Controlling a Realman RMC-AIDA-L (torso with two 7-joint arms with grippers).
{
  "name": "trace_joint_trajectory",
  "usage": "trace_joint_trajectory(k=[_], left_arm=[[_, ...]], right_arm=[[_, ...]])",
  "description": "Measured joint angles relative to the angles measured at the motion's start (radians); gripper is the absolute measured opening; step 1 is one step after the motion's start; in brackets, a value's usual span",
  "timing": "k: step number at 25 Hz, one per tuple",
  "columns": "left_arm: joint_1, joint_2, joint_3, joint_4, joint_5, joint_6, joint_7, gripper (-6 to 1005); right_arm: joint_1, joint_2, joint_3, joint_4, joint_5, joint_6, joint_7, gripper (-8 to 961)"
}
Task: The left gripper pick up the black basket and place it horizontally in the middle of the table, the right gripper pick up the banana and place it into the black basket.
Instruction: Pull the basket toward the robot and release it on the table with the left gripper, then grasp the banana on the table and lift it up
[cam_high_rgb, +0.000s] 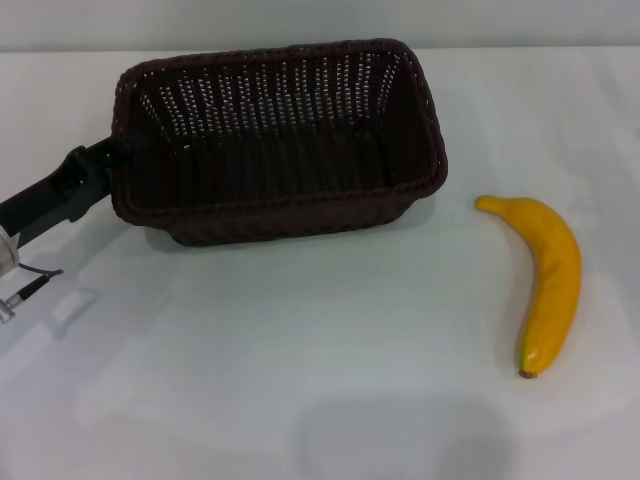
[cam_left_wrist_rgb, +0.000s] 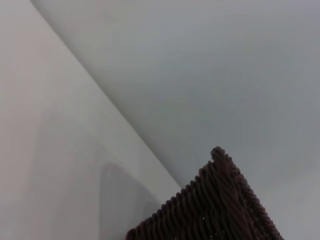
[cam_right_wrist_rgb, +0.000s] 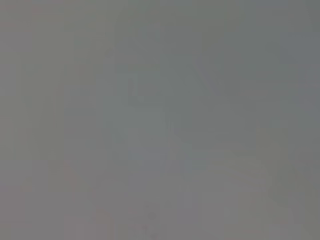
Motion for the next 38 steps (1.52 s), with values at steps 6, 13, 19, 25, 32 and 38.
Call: trace_joint_trajectory(k=[6, 13, 19, 25, 32, 38], left_arm=[[0.013, 0.002, -0.001, 0.005, 0.001, -0.010, 0.023, 579], [0.094, -0.015, -0.011, 0.077, -0.110, -0.074, 0.205, 812], [0.156, -0.034, -0.011, 0.082, -0.299, -0.125, 0.463, 900], [0.216, -0.060, -0.012, 0.031, -0.544, -0.131, 0.892, 900], [0.209, -0.061, -0.012, -0.070, -0.729, -0.076, 1.226, 899], [0.198, -0.059, -0.013, -0.090, -0.840, 0.029, 1.268, 899]], right_arm=[[0.001, 0.002, 0.000, 0.000, 0.000, 0.000, 0.000, 844], [0.001, 0.003, 0.000, 0.002, 0.000, 0.000, 0.000, 843], [0.001, 0.004, 0.000, 0.001, 0.000, 0.001, 0.008, 842], [-0.002, 0.005, -0.002, 0.003, 0.000, 0.014, 0.036, 841], [-0.088, -0.028, -0.193, -0.139, -0.007, 0.009, 0.306, 839], [-0.251, -0.118, -0.317, -0.593, -0.339, -0.157, 0.727, 838]])
